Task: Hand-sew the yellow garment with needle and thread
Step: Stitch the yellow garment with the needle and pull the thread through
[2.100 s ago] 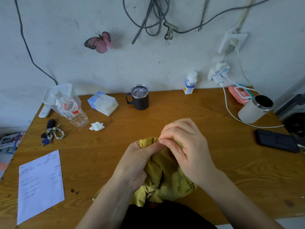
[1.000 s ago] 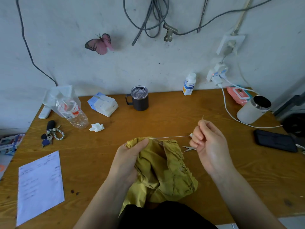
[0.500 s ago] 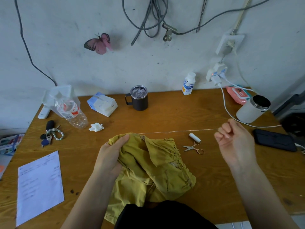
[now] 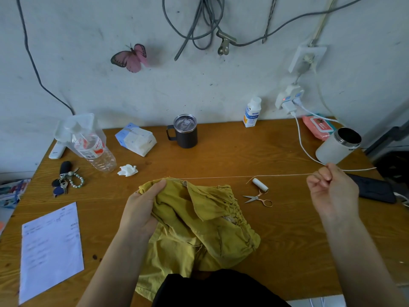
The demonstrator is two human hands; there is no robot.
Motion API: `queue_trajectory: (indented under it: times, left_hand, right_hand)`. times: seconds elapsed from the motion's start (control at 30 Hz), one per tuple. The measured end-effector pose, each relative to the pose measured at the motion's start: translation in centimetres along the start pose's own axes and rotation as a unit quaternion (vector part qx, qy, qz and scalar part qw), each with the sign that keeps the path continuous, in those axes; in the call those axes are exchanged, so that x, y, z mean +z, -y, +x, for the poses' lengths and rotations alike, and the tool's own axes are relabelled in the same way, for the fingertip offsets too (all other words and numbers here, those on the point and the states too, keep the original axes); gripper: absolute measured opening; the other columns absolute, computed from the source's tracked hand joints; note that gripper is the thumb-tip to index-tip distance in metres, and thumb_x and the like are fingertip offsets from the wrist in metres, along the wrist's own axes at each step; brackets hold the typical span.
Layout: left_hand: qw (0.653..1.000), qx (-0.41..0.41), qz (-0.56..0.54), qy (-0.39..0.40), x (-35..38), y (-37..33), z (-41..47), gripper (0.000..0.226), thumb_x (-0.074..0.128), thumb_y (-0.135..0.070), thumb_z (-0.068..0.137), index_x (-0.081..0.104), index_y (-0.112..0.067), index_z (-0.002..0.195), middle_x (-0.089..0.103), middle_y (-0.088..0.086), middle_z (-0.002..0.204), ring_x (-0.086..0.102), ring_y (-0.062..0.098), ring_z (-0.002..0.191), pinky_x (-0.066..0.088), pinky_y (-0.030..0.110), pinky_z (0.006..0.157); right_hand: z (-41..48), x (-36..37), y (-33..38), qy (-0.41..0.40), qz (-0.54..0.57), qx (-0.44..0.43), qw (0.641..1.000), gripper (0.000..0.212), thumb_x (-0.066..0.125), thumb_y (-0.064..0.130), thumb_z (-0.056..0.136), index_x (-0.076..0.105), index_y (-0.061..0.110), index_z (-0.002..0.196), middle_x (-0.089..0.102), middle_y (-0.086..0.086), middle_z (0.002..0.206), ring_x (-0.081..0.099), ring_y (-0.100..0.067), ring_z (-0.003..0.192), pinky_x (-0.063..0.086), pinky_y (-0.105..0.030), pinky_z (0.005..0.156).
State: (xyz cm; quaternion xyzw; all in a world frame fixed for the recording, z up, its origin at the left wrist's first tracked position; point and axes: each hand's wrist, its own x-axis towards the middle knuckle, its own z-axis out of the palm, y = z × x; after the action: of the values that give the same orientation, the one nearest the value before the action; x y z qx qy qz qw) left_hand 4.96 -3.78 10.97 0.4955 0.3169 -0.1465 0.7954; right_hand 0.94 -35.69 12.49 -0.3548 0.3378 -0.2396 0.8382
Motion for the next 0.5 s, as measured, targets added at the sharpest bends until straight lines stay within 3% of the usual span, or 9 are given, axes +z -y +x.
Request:
queue_trajectory:
  times: [0.5]
  left_hand:
    - [1.0, 0.007, -0.007, -0.001, 0.0, -0.1, 0.2, 0.01, 0.069, -0.007, 0.083, 0.068, 0.002, 0.08, 0.075, 0.014, 0.071, 0.074, 0.024, 0.063, 0.057, 0.032, 0.048]
  right_hand:
    - [2.4, -2.8, 1.2, -0.071, 0.069, -0.039, 0.994, 0.013, 0.04, 0.011, 0.098, 0.052, 0.015, 0.1, 0.036, 0.01, 0.053, 0.031, -0.003, 0.044, 0.039, -0.015, 0.052]
